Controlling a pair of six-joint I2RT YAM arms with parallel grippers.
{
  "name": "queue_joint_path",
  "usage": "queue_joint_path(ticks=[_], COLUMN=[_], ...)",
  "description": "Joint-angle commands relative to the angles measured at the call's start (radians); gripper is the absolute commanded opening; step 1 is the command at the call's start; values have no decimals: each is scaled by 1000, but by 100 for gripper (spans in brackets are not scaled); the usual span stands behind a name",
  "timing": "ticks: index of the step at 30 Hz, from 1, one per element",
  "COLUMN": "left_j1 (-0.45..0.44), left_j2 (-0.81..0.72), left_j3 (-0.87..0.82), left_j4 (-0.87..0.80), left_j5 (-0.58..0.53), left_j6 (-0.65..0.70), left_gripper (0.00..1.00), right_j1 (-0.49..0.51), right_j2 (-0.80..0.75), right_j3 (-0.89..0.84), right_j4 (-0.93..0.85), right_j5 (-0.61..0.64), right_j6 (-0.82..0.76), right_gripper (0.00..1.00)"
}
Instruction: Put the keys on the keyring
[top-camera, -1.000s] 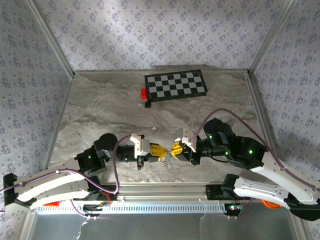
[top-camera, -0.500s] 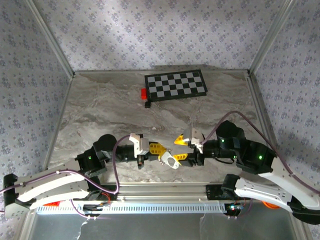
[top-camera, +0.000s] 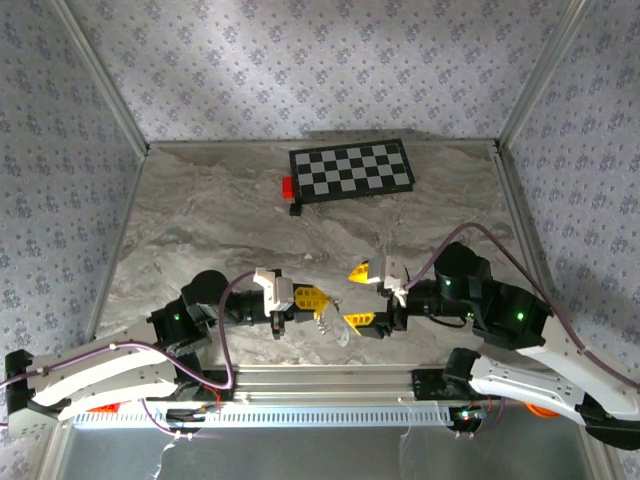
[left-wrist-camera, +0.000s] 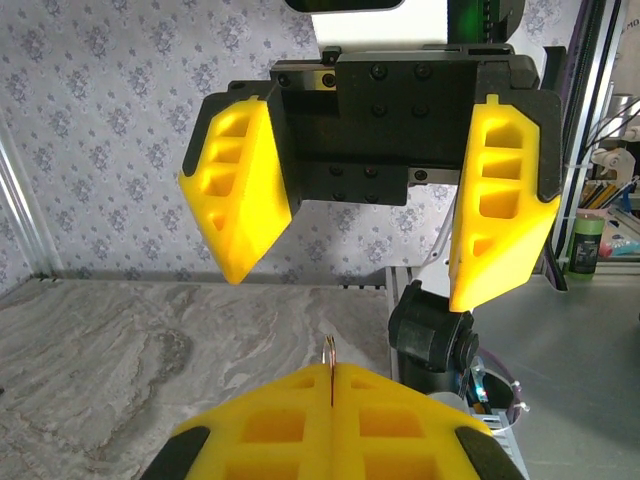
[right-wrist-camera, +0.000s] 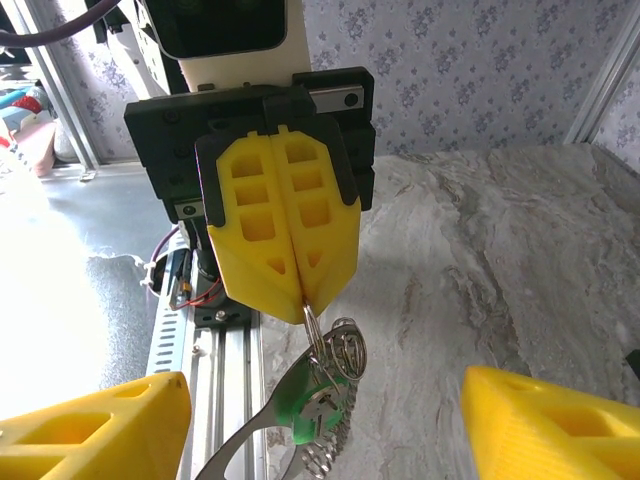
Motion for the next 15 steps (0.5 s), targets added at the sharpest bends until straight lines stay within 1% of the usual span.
queue_joint_path(ticks=[1,6,13,15], left_j1=[-3,-4,-3,-4], left_j2=[-13,-19,-24,-27], left_j3=[16,13,13,11], left_j4=[69,80,79,81], left_j5=[25,49,81,83], left_j6=[-17,-24,-31,-32], left_gripper=[0,0,0,0], right_j1=[5,4,5,5], right_j2=[-20,-24,-61,-64], right_j3=[-24,-47,-80,-85], right_j4=[29,74,130,135], right_j5=[-12,-42,-84,-94], right_j6=[3,0,2,5], right_gripper=[73,70,61,57])
